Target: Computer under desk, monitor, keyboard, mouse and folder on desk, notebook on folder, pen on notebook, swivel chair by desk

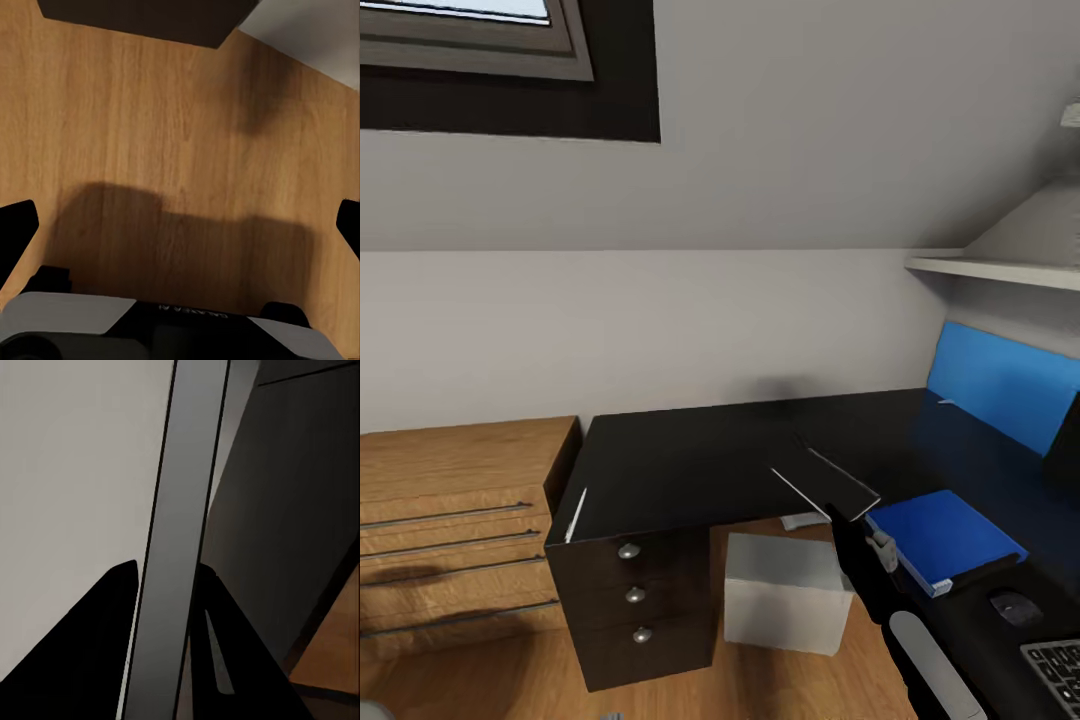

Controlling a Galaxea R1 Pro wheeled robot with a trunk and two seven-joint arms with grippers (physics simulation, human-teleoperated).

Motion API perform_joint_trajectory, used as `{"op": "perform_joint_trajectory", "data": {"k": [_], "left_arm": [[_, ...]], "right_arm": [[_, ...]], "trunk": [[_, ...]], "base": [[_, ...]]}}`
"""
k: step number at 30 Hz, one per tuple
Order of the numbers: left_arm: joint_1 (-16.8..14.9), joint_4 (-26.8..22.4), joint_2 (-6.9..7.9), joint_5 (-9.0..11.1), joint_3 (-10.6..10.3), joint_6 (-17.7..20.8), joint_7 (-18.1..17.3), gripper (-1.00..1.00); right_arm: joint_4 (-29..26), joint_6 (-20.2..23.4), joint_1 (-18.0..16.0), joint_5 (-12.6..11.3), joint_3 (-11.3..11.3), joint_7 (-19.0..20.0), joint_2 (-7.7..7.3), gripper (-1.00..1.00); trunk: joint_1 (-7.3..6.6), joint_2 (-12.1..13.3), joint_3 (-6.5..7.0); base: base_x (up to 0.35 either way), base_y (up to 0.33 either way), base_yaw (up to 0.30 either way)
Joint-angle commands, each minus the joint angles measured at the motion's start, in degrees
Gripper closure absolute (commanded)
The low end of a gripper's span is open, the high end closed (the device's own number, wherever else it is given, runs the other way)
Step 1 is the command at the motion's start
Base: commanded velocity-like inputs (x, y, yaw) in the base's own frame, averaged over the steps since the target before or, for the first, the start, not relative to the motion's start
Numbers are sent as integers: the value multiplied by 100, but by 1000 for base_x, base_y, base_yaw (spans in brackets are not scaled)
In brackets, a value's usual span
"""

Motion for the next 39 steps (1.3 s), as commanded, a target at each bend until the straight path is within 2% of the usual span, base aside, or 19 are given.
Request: {"op": "perform_joint_trajectory", "data": {"k": [1,16,20,22,30,34,39], "left_arm": [[0,-10,5,61,-12,6,56,-100],[0,15,4,58,-13,6,63,-100],[0,162,9,67,-20,-690,58,-100],[0,195,7,69,-21,-822,57,-100],[0,218,11,54,-29,-930,64,-100],[0,218,5,53,-32,-934,67,-100],[0,218,4,52,-42,-934,71,-100]], "right_arm": [[2,-9,-5,-60,14,-9,-5,100],[1,-9,-4,-68,5,-134,-5,100],[2,-9,-4,-68,-49,-155,-5,100],[2,-10,-2,-68,-110,-168,-5,100],[9,-17,-3,-68,-173,-382,-6,100],[10,-11,-3,-68,-345,-409,-5,100],[10,-9,-1,-68,-392,-413,-5,100]], "trunk": [[0,-4,-9],[0,-4,-81],[0,-4,-110],[0,-4,-125],[0,-4,-188],[0,-4,-220],[0,-4,-261]], "base": [[0,0,-223],[0,0,-222],[0,0,-191],[0,0,-178],[0,0,-128],[0,0,-73],[0,0,-66]]}}
